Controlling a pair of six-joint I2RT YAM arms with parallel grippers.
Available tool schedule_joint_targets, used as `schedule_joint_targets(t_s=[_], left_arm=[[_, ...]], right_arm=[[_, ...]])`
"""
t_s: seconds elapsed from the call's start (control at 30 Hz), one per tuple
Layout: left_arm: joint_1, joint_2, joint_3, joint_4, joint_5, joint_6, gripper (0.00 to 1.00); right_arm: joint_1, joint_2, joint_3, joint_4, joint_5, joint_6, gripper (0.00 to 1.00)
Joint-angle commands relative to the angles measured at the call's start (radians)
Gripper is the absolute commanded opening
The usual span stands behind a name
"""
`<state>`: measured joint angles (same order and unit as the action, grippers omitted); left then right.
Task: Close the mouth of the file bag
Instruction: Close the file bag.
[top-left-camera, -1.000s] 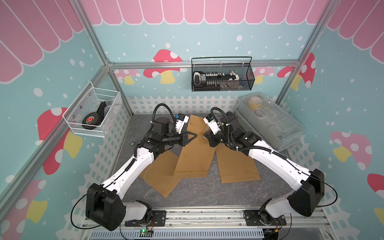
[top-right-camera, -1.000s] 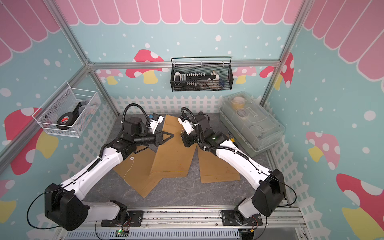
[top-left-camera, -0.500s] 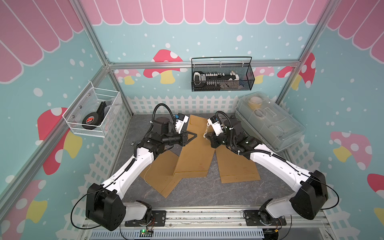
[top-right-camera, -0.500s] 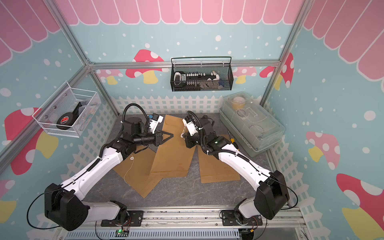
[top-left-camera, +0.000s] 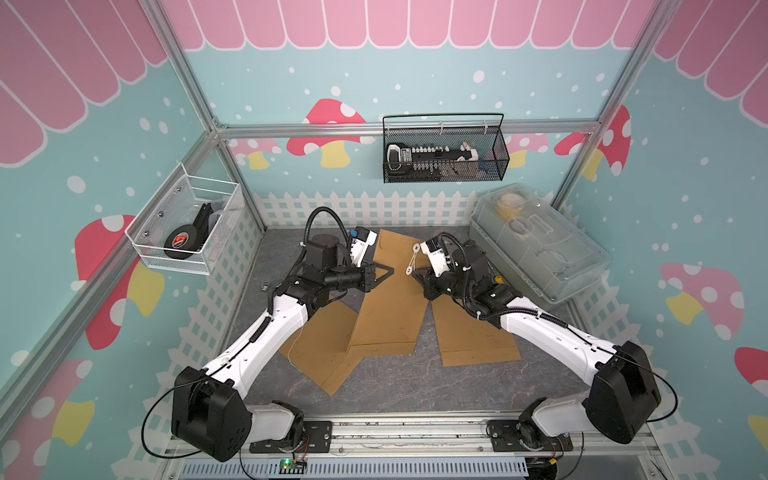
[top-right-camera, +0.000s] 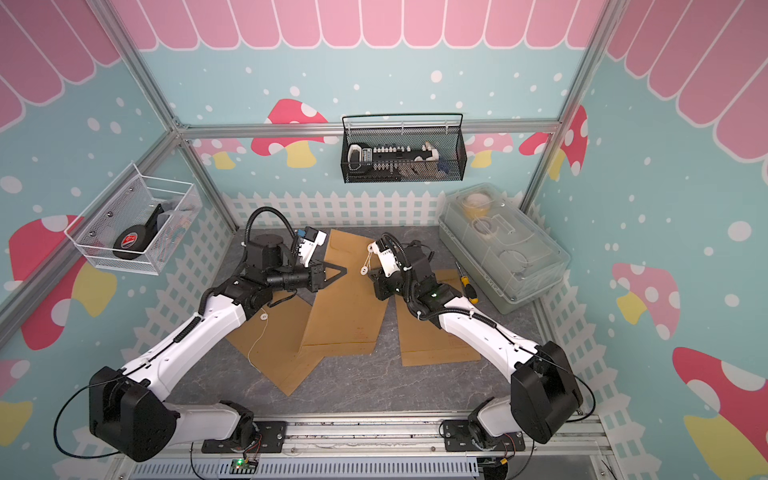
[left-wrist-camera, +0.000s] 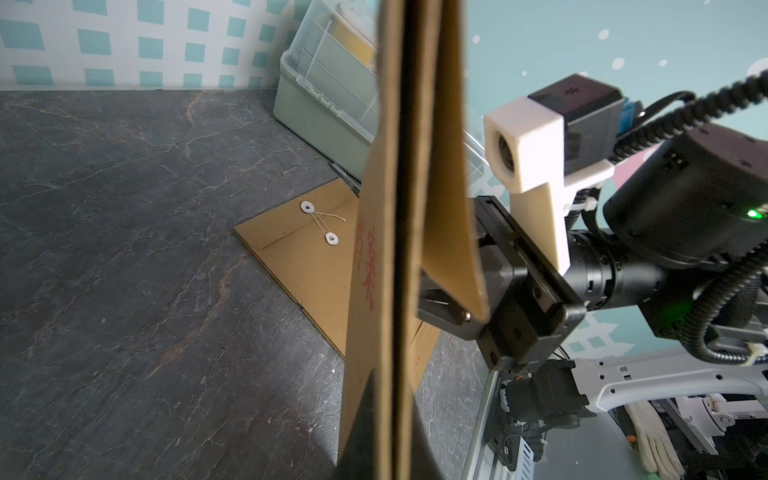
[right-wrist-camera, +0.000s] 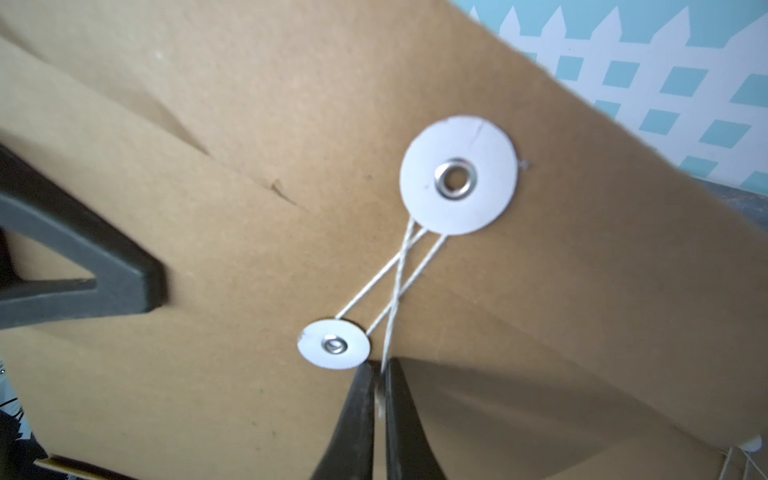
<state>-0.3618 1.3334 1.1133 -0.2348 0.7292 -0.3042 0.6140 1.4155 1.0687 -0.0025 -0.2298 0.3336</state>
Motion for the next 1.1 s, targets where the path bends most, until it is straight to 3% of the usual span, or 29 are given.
schedule_joint_targets(t_s=[0.0, 0.13, 0.2, 0.67, 1.07], left_arm=[[0.004, 0.003, 0.028, 0.023, 0.016, -0.001, 0.00], [0.004, 0.000, 0.027, 0.024, 0.017, -0.001, 0.00], [0.004, 0.001, 0.027, 0.022, 0.014, -0.001, 0.00], [0.028, -0.018, 0.024, 0.003, 0.008, 0.019, 0.00], [0.029, -0.030, 0.017, 0.003, 0.031, 0.020, 0.00]], right_arm=[[-0.006, -0.001, -0.011, 0.069, -0.002, 0.015, 0.11], [-0.006, 0.009, -0.020, 0.088, 0.008, 0.019, 0.08], [-0.006, 0.011, -0.023, 0.089, 0.018, 0.023, 0.00], [-0.062, -0.045, 0.010, -0.104, -0.004, 0.019, 0.00], [-0.073, 0.009, 0.210, -0.332, 0.051, 0.003, 0.00]])
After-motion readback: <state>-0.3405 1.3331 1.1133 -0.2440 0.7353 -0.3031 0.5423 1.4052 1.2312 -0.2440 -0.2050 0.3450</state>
